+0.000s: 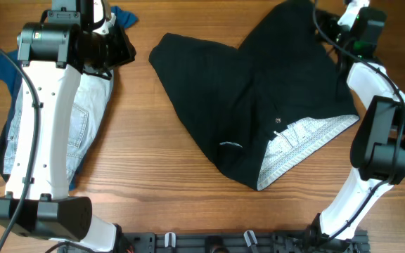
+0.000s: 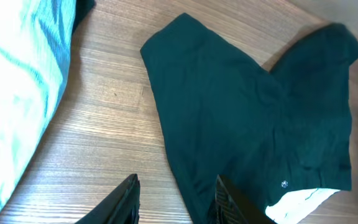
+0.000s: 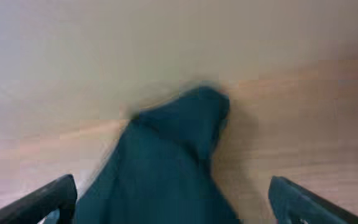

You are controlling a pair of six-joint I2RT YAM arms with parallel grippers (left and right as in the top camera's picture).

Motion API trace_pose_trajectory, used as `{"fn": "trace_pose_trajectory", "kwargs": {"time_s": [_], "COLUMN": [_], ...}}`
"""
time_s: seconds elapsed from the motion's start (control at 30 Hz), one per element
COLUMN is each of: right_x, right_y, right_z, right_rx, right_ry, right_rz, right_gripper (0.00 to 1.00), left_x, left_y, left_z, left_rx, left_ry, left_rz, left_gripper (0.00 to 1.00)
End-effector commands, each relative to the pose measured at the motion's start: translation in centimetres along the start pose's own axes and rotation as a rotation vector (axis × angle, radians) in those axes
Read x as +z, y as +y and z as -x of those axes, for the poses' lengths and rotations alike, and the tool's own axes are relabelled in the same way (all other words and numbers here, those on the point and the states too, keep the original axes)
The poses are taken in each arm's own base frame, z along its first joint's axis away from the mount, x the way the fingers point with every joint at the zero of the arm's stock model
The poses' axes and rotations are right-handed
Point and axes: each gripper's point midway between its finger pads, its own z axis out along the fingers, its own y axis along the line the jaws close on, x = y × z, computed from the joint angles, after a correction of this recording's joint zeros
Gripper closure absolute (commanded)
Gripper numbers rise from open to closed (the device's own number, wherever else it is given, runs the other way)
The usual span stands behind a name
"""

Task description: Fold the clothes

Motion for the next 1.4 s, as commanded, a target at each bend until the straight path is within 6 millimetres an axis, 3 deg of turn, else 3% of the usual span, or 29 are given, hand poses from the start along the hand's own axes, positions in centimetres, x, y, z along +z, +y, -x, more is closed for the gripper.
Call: {"fn": "trace_pose_trajectory", "kwargs": {"time_s": [0.0, 0.13, 0.23, 0.3, 0.33, 0.4, 0.53, 0.87, 1.0, 1.13, 1.27, 1.33, 1.37], "right_x": [-2.5, -7.7, -13.0, -15.9, -17.6, -18.9, -19.8, -21.6, -20.2, -17.9, -16.6, -16.2, -16.1], "right_y": [0.7, 2.6, 3.4, 1.1, -0.3, -1.3, -4.0, -10.8, -11.3, -10.8, -11.5, -11.8, -12.0], "right_z": [2.3, 3.3, 1.7, -0.5, -2.5, -5.0, -7.7, -15.3, -17.8, -18.9, -18.5, -18.0, -17.7], "right_rx": [-0.021, -0.002, 0.055, 0.237, 0.361, 0.411, 0.52, 0.727, 0.826, 0.899, 0.88, 0.845, 0.839], "right_ry": [0.042, 0.167, 0.296, 0.374, 0.435, 0.521, 0.529, 0.567, 0.521, 0.44, 0.345, 0.306, 0.291], "right_rz": [-0.006, -0.029, -0.089, -0.289, -0.414, -0.481, -0.632, -0.773, -0.715, -0.607, -0.572, -0.556, -0.558], "right_gripper": [0.01, 0.0, 0.0, 0.0, 0.0, 0.0, 0.0, 0.0, 0.0, 0.03, 0.12, 0.3, 0.52], "left_x": [0.4, 0.4, 0.4, 0.4, 0.4, 0.4, 0.4, 0.4, 0.3, 0.3, 0.3, 0.3, 0.3], "left_y": [0.1, 0.1, 0.1, 0.1, 0.1, 0.1, 0.1, 0.2, 0.4, 0.4, 0.5, 0.5, 0.5], "left_z": [-0.2, -0.2, -0.2, -0.2, -0.2, -0.2, -0.3, -0.4, -0.8, -1.0, -1.2, -1.2, -1.2], "left_rx": [0.015, 0.015, 0.016, 0.019, 0.019, 0.023, 0.041, 0.04, 0.036, 0.035, 0.033, 0.032, 0.032], "left_ry": [0.008, 0.008, 0.008, 0.008, 0.008, 0.008, 0.012, 0.019, 0.033, 0.041, 0.05, 0.05, 0.05], "left_rz": [0.01, 0.01, 0.01, 0.01, 0.01, 0.01, 0.011, 0.013, 0.02, 0.023, 0.026, 0.026, 0.026], "left_gripper": [0.61, 0.61, 0.6, 0.6, 0.6, 0.6, 0.6, 0.58, 0.58, 0.58, 0.58, 0.58, 0.58]}}
